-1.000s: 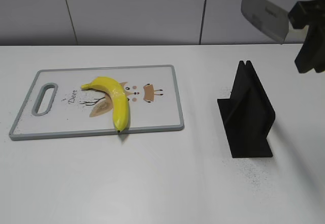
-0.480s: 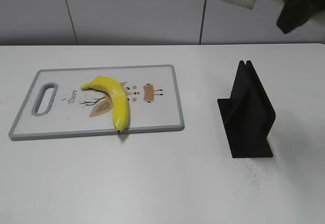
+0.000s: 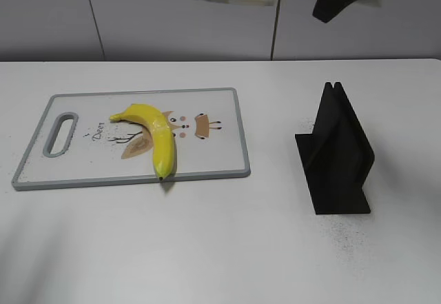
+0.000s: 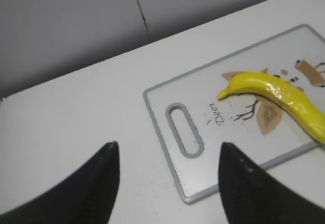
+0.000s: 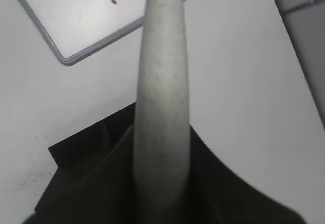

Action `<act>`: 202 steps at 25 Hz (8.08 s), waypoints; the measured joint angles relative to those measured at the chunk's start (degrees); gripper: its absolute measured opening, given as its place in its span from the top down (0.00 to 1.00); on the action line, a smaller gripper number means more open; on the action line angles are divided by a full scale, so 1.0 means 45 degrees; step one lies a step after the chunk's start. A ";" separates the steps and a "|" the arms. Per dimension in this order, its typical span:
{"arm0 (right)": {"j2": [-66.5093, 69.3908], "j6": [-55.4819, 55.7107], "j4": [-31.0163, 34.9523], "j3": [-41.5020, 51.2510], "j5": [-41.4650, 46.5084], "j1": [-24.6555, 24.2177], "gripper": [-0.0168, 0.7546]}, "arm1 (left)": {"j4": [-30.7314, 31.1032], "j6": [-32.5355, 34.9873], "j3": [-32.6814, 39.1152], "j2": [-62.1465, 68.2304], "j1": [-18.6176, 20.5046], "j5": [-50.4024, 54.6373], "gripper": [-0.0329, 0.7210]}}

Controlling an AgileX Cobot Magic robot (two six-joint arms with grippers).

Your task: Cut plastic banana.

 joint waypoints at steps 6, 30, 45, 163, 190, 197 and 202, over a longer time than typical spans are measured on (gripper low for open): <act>0.1409 -0.2456 0.0525 -0.1045 0.0000 0.0000 0.73 | -0.1663 0.4537 -0.3040 0.3657 0.0000 0.1252 0.16; 0.4806 -0.6759 0.3410 -0.3816 -0.0033 0.0863 0.73 | -0.4254 1.2086 -0.8437 1.1896 -0.1577 0.4418 0.24; 0.4916 -0.6863 0.3422 -0.3816 -0.0017 0.0834 0.73 | -0.4443 1.2086 -0.8461 1.2221 -0.1577 0.3840 0.44; 0.1277 0.6787 0.1160 -0.2160 0.0023 0.0815 0.73 | 0.1527 -0.3394 -0.5712 0.7553 0.0828 0.7253 0.20; -0.6379 0.9712 0.1257 0.7556 -0.2382 0.0841 0.73 | 0.1370 -0.3649 0.2050 -0.5513 0.0703 0.7352 0.25; -0.8157 1.0482 0.1257 0.9985 -0.3316 0.0841 0.73 | 0.1329 -0.3847 0.3223 -0.7825 0.0703 0.7225 0.25; -0.9296 1.1064 0.1260 1.1389 -0.3458 0.0841 0.73 | 0.1275 -0.3888 0.3650 -0.9270 0.0703 0.6153 0.26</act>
